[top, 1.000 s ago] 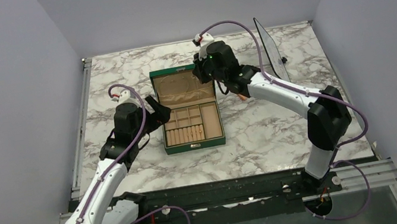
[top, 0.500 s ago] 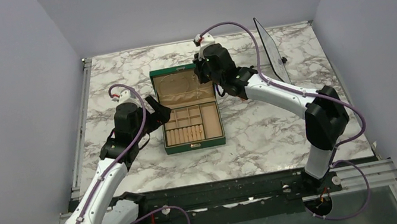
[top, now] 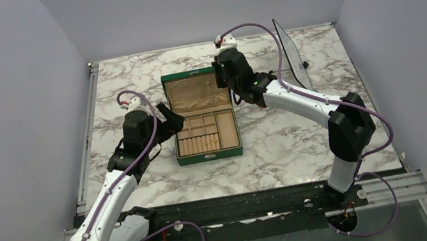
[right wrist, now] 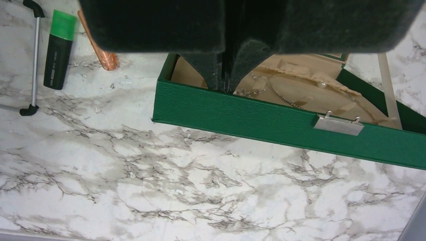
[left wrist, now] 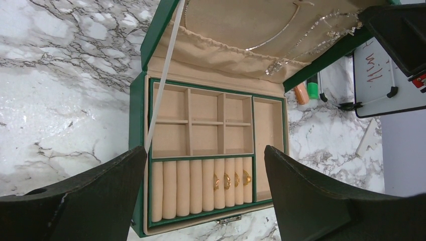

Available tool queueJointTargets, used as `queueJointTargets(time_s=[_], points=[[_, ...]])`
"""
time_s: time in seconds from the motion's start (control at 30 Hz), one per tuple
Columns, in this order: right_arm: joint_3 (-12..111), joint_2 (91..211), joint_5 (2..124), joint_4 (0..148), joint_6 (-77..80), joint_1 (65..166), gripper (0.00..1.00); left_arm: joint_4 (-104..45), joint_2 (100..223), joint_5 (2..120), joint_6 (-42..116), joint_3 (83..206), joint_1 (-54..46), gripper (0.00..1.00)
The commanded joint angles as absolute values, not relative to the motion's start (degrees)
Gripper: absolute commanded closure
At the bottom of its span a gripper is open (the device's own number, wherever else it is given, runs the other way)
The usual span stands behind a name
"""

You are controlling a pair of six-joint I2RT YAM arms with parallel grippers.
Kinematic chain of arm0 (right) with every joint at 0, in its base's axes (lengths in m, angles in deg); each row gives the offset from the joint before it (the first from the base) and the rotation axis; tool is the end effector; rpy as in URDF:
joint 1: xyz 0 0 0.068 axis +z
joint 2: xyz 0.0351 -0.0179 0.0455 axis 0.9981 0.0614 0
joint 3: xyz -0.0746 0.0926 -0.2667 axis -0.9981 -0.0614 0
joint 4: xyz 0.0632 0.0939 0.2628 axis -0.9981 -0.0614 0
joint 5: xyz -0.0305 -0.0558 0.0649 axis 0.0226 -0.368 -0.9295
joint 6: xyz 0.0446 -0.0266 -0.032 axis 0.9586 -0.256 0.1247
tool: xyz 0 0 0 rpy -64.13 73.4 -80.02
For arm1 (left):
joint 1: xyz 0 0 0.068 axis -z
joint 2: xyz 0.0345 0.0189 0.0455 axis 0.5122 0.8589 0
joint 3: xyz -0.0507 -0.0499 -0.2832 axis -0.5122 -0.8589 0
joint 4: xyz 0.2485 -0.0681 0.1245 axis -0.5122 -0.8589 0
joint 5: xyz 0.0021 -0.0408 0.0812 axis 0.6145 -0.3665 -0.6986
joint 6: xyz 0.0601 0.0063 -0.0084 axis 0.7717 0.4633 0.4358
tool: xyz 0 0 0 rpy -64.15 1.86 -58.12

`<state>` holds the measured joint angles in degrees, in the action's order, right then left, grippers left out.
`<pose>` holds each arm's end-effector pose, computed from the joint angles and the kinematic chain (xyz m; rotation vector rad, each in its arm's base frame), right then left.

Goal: Organize the mixed jewelry

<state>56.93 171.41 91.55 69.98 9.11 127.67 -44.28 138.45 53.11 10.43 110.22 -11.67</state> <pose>0.3568 0.2904 0.3193 -0.2106 1.9399 0.2788 0.2170 -0.0760 0.2756 -0.3445 2.0712 -0.6317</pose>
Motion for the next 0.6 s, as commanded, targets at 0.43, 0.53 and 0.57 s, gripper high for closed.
queueJointTargets(time_s=[0.43, 0.53, 0.57], points=[[57.4, 172.0, 90.8, 65.9, 12.5, 127.4, 0.89, -43.8, 138.4, 54.8, 10.1, 110.8, -12.0, 0.12], [57.9, 171.0, 88.5, 64.8, 14.3, 127.4, 0.79, -43.8, 138.2, 55.0, 10.4, 111.0, -12.0, 0.12], [58.0, 170.7, 87.8, 64.5, 15.0, 127.4, 0.79, -43.8, 138.2, 55.2, 10.6, 111.0, -12.0, 0.12]])
